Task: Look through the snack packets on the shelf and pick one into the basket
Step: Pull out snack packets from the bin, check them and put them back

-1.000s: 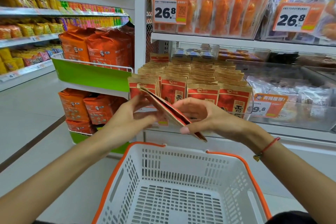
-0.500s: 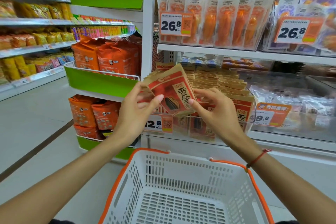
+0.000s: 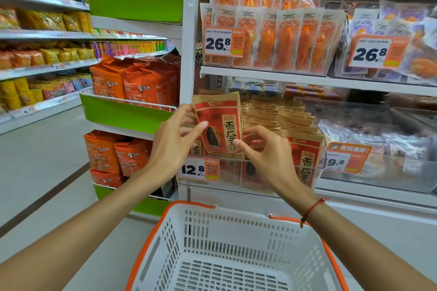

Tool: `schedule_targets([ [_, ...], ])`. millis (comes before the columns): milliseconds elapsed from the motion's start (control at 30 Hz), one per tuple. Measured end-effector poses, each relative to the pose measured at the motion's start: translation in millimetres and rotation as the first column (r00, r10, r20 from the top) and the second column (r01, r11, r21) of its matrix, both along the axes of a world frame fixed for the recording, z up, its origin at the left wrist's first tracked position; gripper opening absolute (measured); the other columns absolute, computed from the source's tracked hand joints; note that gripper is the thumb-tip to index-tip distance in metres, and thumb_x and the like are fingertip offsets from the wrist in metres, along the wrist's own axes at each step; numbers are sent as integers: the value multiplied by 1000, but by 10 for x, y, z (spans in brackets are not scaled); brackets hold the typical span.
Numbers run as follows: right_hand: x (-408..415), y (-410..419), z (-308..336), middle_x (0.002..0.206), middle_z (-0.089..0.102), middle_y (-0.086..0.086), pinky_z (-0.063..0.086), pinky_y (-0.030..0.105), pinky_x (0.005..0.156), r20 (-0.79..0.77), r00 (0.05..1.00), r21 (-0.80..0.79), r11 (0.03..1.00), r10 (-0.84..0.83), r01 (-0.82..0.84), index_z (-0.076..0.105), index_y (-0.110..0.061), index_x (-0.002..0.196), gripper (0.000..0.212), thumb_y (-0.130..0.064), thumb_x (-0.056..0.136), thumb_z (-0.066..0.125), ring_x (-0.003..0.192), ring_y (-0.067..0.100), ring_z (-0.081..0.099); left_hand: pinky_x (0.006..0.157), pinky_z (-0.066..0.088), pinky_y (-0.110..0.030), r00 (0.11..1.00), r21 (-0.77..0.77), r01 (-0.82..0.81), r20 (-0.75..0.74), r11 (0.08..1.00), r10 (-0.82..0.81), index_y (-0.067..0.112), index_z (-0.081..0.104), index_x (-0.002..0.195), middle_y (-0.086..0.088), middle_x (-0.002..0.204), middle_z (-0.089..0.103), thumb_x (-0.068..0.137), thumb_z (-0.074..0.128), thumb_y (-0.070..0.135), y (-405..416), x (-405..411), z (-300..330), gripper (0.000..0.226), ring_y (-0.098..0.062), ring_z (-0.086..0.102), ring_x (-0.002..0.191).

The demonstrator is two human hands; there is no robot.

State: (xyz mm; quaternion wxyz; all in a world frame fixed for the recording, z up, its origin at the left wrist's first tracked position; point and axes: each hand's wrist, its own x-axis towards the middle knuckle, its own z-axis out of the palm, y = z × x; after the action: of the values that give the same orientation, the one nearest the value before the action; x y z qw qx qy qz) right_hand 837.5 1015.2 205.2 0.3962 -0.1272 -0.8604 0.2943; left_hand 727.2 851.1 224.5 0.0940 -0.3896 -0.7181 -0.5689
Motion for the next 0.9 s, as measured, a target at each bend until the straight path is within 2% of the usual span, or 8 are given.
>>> schedule_targets([
  [167, -54, -16, -32, 92, 70, -10, 60, 25, 70, 1, 999, -36, 999, 32, -32, 65, -17, 101, 25, -28, 81, 77, 77, 1, 68, 66, 61, -31, 997, -12, -35, -67, 999, 34, 32, 52, 109, 27, 94, 63, 92, 63, 31, -47, -18, -30, 21, 5, 68, 79],
  [333, -49, -38, -14, 86, 68, -15, 59, 32, 63, -67, 996, 33, 998, -59, 62, 61, -26, 107, 37, -43, 79, 76, 66, 1, 65, 67, 60, -38, 993, -116, -79, -101, 990, 67, 29, 55, 124, 10, 93, 66, 89, 64, 37, -10, -57, -48, 36, -5, 68, 80],
  [500, -66, -103, 55, 104, 67, -13, 55, 24, 60, -175, 983, 170, 982, -52, 82, 53, -23, 126, 39, -32, 91, 67, 75, 1, 62, 72, 57, -34, 983, -264, -132, -159, 955, 92, 33, 55, 131, 12, 91, 67, 91, 63, 42, 113, -88, -36, 42, -7, 68, 82],
  [567, -82, -73, 55, 100, 67, -12, 56, 31, 61, -186, 979, 175, 978, -78, 111, 52, -23, 126, 35, -29, 93, 64, 75, 1, 61, 68, 54, -28, 946, -288, -253, -275, 923, 174, 36, 54, 132, 13, 96, 69, 91, 62, 45, 116, -104, -64, 43, -9, 69, 86],
  [633, -102, -35, 73, 94, 66, -11, 54, 34, 67, -200, 976, 196, 972, -90, 130, 48, -27, 130, 40, -29, 93, 64, 79, 7, 60, 67, 54, -28, 844, -228, -398, -470, 889, 257, 35, 42, 143, 9, 114, 65, 89, 64, 41, 89, -95, -98, 58, -12, 64, 96],
  [700, -129, -15, 95, 95, 63, -11, 46, 31, 72, -198, 975, 306, 938, -103, 161, 46, -29, 136, 48, -26, 92, 65, 83, 10, 54, 80, 50, -29, 739, -159, -446, -621, 881, 262, 29, 31, 150, 3, 134, 53, 88, 67, 34, 76, -114, -112, 72, -16, 50, 116],
  [767, -161, 0, 111, 104, 64, -9, 42, 33, 73, -187, 970, 442, 869, -153, 222, 53, -27, 130, 41, -22, 92, 65, 91, 13, 49, 100, 39, -36, 691, -179, -427, -696, 886, 193, 23, 34, 149, 1, 143, 47, 89, 66, 26, 87, -140, -103, 69, -18, 40, 128],
  [900, -185, 63, 79, 113, 61, -3, 35, 32, 86, -134, 965, 513, 818, -224, 261, 69, -24, 103, 18, -26, 85, 71, 108, 18, 44, 104, 32, -33, 718, -256, -423, -680, 869, 149, 23, 48, 141, 2, 129, 59, 88, 62, 20, 106, -139, -193, 54, -19, 44, 123],
])
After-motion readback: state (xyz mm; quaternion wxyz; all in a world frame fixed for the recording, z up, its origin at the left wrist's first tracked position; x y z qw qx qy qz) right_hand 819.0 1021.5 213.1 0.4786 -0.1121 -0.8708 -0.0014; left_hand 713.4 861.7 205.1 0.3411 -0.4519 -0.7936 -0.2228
